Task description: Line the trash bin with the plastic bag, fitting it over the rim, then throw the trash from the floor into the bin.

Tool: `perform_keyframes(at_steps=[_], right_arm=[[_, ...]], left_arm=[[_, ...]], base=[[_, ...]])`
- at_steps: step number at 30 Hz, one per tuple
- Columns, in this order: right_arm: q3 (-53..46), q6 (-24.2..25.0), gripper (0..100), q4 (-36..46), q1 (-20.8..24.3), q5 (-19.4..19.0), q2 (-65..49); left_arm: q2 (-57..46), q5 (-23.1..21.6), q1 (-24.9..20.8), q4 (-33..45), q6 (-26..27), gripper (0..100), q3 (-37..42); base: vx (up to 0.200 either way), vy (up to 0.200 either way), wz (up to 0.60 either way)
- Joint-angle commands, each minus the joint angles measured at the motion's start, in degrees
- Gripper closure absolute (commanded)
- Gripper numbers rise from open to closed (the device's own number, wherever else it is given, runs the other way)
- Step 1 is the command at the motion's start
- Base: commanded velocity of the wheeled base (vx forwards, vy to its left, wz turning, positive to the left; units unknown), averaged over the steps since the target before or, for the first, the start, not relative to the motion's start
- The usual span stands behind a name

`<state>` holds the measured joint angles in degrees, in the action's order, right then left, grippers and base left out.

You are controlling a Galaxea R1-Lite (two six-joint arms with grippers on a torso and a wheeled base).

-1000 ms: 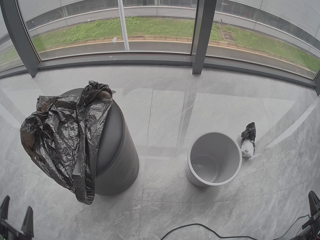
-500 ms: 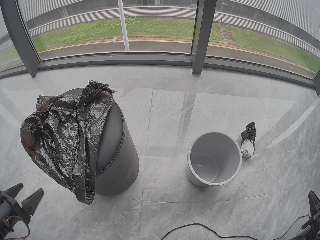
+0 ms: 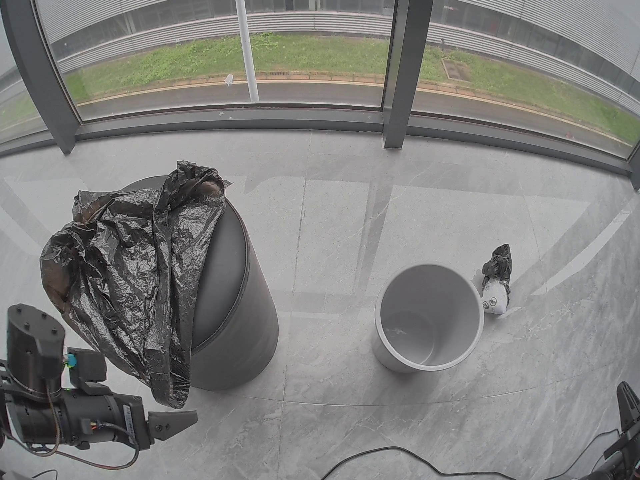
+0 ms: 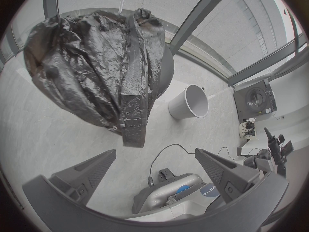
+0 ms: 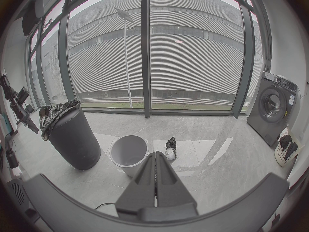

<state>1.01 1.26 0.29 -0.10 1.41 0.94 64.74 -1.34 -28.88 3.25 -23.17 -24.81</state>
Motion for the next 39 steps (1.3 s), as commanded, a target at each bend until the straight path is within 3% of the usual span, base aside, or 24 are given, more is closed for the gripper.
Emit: perform_keyframes(at_steps=[1,7,25,26,39], right_arm=[[-0.9,0.1,100,0.0,0.0,0.0,-0.7],[-0.9,0.1,100,0.0,0.0,0.0,-0.7],[-0.9,0.1,100,0.0,0.0,0.1,-0.7],[-0.9,0.0,100,0.0,0.0,0.1,-0.7],[-1.0,0.1,100,-0.1,0.0,0.0,-0.7]], left_arm=[[10.2,0.6,-0.4,-0.4,-1.6,0,-3.6],[13.4,5.3,2.3,-0.1,-2.9,0,-6.7],[15.2,8.0,4.4,-0.4,-5.2,0,-8.2],[15.1,7.8,4.4,-0.4,-5.3,100,-8.0],[14.0,7.3,4.3,-5.9,-4.6,100,-2.8]], base=[[0.0,0.0,0.0],[0.0,0.0,0.0],[0.0,0.0,0.0],[0.0,0.0,0.0],[0.0,0.0,0.0]])
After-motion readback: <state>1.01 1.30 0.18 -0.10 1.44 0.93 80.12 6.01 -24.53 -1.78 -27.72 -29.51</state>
